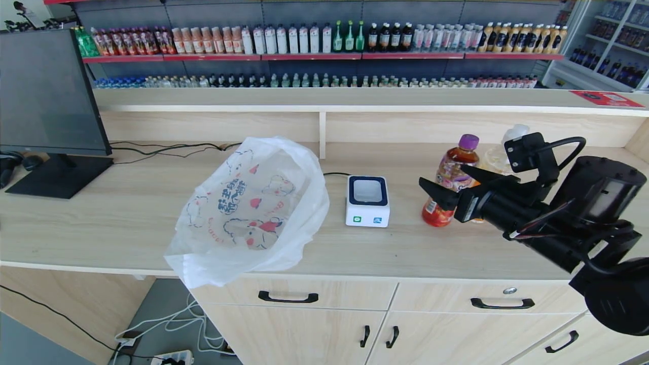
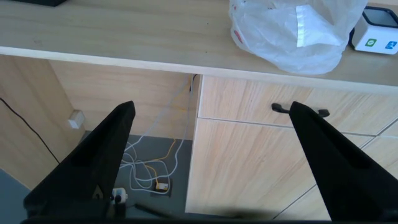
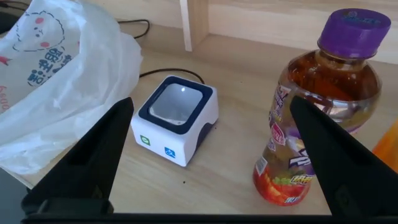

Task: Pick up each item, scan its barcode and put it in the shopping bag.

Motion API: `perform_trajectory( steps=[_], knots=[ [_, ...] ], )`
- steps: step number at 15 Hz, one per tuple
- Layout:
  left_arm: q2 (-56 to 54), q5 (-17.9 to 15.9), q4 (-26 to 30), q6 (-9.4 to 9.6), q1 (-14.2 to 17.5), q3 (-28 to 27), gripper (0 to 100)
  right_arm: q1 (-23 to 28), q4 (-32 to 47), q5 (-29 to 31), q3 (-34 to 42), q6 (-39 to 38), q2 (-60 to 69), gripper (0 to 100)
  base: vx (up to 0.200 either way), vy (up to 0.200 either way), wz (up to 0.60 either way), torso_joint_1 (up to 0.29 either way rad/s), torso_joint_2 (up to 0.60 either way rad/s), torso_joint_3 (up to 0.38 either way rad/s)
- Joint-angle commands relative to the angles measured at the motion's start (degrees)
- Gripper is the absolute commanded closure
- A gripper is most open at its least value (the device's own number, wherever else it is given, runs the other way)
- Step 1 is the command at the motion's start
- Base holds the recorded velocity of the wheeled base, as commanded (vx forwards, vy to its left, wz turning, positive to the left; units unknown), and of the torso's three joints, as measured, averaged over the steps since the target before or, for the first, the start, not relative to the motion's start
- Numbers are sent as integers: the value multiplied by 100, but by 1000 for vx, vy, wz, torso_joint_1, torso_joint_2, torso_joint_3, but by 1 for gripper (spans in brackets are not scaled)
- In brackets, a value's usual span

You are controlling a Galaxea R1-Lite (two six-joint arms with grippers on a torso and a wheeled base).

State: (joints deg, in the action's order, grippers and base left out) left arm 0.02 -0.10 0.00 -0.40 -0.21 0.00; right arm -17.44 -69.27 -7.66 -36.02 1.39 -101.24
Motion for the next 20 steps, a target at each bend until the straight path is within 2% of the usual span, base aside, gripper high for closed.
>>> perform_trajectory(
  steps=[1,6,9,12,14,15,17,20],
  knots=[
    [-2,1,0,-4,3,0,0,-5,-17,36,16,46,-45,0,0,0,0,0,0,0],
    [-2,1,0,5,3,0,0,31,-298,124,245,160,122,0,0,0,0,0,0,0],
    [-2,1,0,-4,3,0,0,83,-887,555,983,72,114,0,0,0,0,0,0,0],
    [-2,1,0,-4,3,0,0,83,-1142,546,1634,-121,78,0,0,0,0,0,0,0],
    [-2,1,0,5,3,0,0,75,-1265,528,1642,-367,-27,0,0,0,0,0,0,0],
    [-2,1,0,-4,3,0,0,75,-1467,511,1528,-614,-212,0,0,0,0,0,0,0],
    [-2,1,0,-4,3,0,0,154,-2073,511,1519,-614,-765,0,0,0,0,0,0,0],
    [-2,1,0,-4,3,0,0,233,-2073,519,1300,-605,-1073,0,0,0,0,0,0,0]
  ],
)
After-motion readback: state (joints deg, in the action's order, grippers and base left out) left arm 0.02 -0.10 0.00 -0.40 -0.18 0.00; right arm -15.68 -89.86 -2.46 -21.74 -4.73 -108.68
